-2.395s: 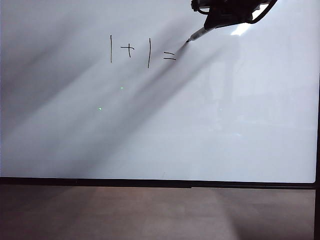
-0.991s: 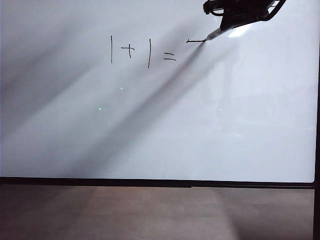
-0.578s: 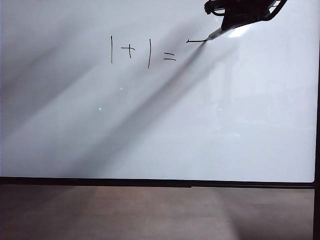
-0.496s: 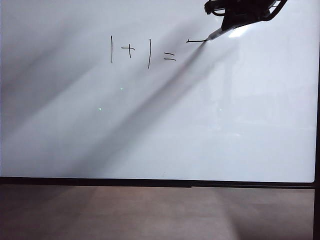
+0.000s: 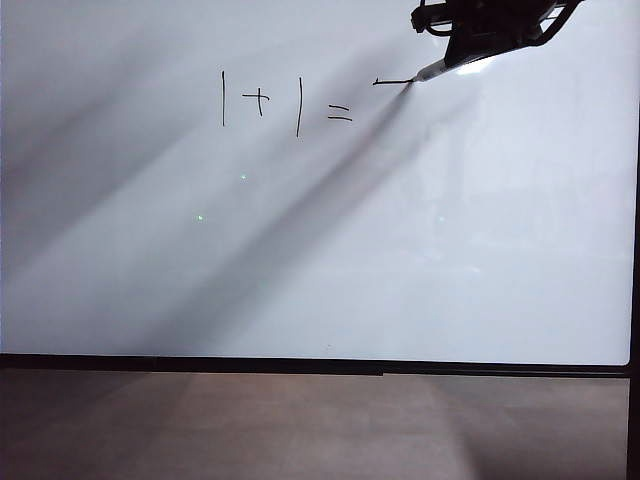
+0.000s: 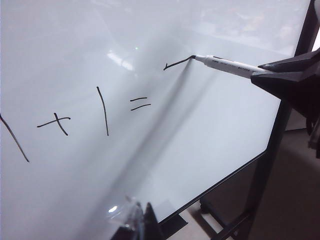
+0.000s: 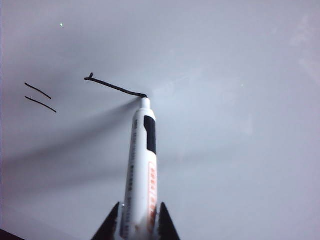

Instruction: Reach to the right to find the marker pen, pick it up, and write the answer to the math problem on the whiteboard.

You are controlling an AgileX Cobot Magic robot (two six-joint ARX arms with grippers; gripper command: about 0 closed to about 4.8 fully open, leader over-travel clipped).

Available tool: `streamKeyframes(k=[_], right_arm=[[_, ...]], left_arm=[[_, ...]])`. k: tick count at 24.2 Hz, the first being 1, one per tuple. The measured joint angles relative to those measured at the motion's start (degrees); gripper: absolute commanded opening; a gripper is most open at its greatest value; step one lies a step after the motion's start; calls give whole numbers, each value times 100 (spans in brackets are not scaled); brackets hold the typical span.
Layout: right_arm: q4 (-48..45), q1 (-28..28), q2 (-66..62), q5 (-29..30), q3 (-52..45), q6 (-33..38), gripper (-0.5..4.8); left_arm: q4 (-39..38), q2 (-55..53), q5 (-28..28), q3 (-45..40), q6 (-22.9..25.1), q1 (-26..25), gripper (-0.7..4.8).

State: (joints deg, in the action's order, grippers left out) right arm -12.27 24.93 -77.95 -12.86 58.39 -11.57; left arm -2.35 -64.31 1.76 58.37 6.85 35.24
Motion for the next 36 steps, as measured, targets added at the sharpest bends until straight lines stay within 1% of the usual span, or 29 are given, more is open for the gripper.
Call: streamKeyframes(k=[36], right_arm=[[535,-61,-199,136,-13,254,-6]], left_arm=[[-48,0,0,0,0,0,-5]])
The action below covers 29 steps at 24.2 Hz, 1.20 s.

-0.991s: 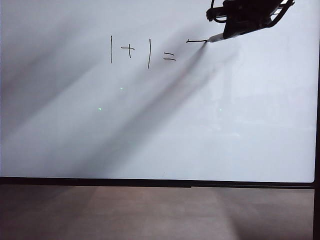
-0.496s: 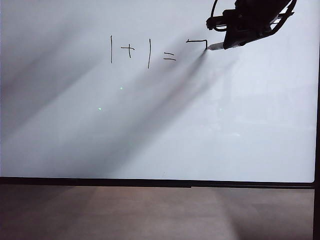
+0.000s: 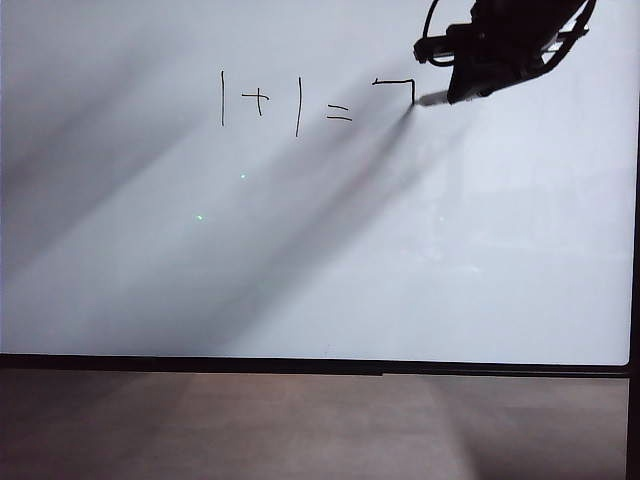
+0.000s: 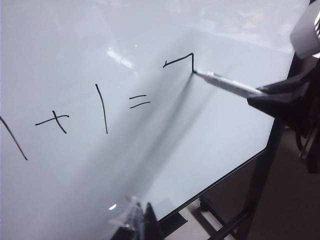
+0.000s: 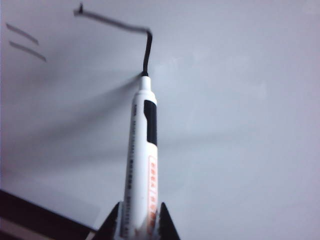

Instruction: Reach to the right to find the marker pen, pick it up, and write the answer to the math problem on the whiteboard.

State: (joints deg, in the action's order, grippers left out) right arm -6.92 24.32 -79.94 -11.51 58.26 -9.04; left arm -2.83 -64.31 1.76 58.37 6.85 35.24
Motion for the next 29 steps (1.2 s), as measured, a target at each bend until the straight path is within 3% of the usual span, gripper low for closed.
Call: streamKeyframes(k=[14,18,24,29], right_arm=[[122,-9,-13,46,-2,17,-6],[240,-31,168,461,-11,48,-6],[339,481,942,573,17,243,-6],[509,573,708,509,9,256,-6]], left_arm=[[0,0,0,0,0,0,-5],[-2,0,0,0,0,0,-5],[-15,-2,0,0,0,0,-5],[-37,0,0,0,0,0,-5]])
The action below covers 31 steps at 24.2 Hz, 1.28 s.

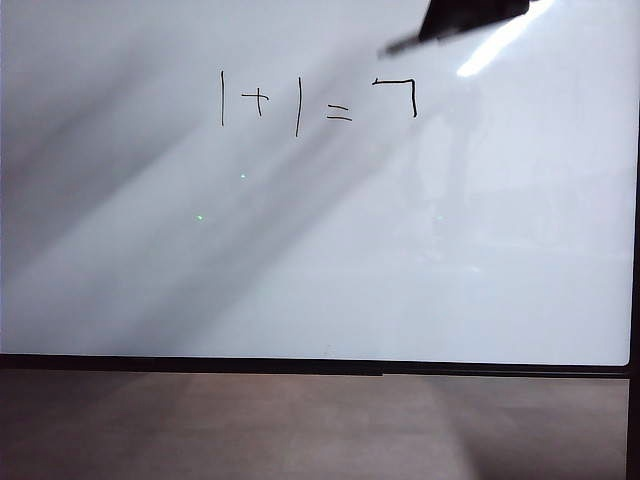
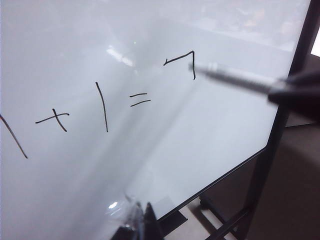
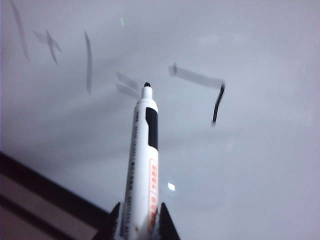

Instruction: Reach to the right to find the marker pen, pick it up, and write the answer to the math problem on the whiteboard.

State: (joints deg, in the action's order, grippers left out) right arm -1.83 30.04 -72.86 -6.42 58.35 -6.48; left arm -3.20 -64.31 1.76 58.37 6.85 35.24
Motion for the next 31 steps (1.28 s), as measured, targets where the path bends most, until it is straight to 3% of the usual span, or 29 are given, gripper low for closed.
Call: streamKeyframes(k=[31], right_arm=[[-981,-133,-863,-400,7,-4,-6]], left_arm=[[-50,0,0,0,0,0,-5]])
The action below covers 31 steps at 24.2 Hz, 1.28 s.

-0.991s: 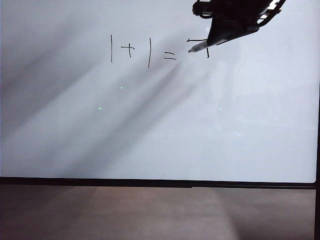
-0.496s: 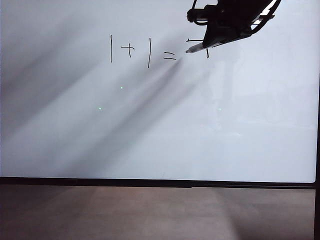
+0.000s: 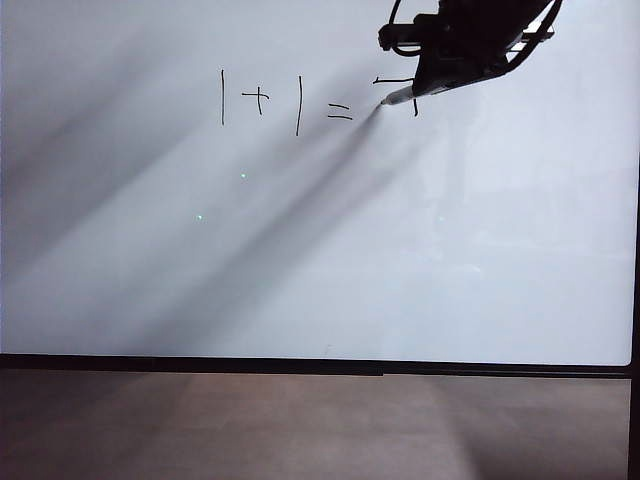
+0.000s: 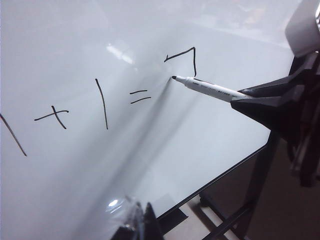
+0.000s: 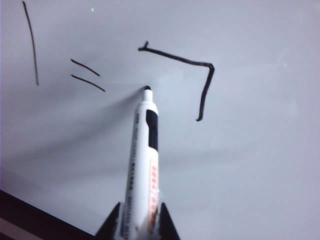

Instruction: Reach to the right to find the marker pen, pick it up, and write the answer to the math problem on the whiteboard.

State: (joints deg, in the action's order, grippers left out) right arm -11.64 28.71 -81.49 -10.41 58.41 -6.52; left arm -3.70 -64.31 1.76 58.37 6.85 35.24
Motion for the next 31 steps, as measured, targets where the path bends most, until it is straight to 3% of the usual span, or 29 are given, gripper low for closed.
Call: streamKeyframes(k=[31], right_arm=[[37,-240,-81,166,2,-44,-6]], left_arm=[[2,0,2,0,0,0,-5]])
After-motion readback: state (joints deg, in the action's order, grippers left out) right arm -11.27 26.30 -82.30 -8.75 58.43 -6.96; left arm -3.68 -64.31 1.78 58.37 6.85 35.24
